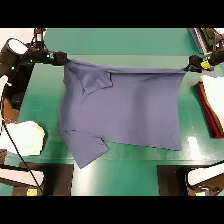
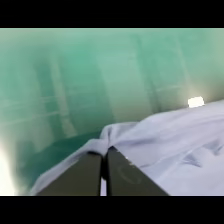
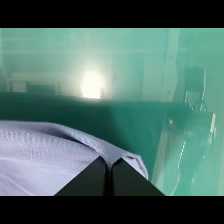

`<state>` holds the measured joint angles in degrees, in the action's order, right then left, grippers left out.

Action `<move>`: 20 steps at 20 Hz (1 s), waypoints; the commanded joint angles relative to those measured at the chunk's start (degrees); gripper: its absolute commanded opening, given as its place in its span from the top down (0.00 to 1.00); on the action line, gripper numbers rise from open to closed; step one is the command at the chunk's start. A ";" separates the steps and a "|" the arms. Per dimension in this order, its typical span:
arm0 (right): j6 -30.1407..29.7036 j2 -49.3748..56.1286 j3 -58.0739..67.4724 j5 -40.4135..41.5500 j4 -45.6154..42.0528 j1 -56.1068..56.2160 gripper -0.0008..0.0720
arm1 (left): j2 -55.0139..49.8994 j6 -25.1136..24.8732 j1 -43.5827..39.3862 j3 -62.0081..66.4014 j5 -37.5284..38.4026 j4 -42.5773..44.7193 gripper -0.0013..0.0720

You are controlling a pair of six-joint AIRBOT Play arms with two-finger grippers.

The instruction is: Fold the shirts.

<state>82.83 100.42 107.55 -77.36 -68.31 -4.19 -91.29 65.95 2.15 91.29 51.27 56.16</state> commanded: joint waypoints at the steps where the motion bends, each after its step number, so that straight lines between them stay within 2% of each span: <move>1: -0.72 0.28 -0.57 -1.09 -0.35 0.28 0.97 | -0.98 -3.41 1.29 1.20 5.68 1.55 0.94; 3: -1.05 -1.92 -6.32 -0.79 -0.98 0.98 0.97 | -0.96 -3.34 2.12 -0.13 10.91 4.02 0.94; 6: -1.07 -6.27 -17.77 2.51 -0.85 2.01 0.97 | -0.96 -3.34 2.64 -4.44 14.38 5.42 0.94; 9: -1.05 -9.86 -27.19 7.17 -0.74 3.78 0.97 | -0.96 -3.34 2.64 -9.88 14.25 5.55 0.94; 12: -1.07 -11.02 -32.50 8.44 -0.70 5.86 0.97 | -0.96 -2.69 2.64 -12.44 14.51 6.32 0.94; 14: -0.61 -11.06 -34.16 8.33 0.26 6.16 0.96 | -0.94 0.52 2.64 -12.15 14.58 7.19 0.94; 15: -0.39 -11.06 -34.53 7.89 1.42 6.10 0.94 | -0.83 2.97 2.64 -12.07 14.82 8.41 0.73; 16: -0.39 -11.08 -34.45 7.21 1.42 6.08 0.71 | -0.63 4.57 2.64 -12.07 15.45 9.11 0.33; 17: -0.37 -11.28 -33.99 5.40 0.87 5.92 0.51 | -0.31 6.23 2.64 -12.07 16.72 10.47 0.24; 20: -0.70 -15.67 -34.88 0.24 0.66 3.61 0.51 | 2.75 7.82 2.67 -12.46 23.45 18.67 0.24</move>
<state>82.17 87.66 73.89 -73.30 -67.66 0.82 -90.52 70.63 4.80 79.26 69.32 68.14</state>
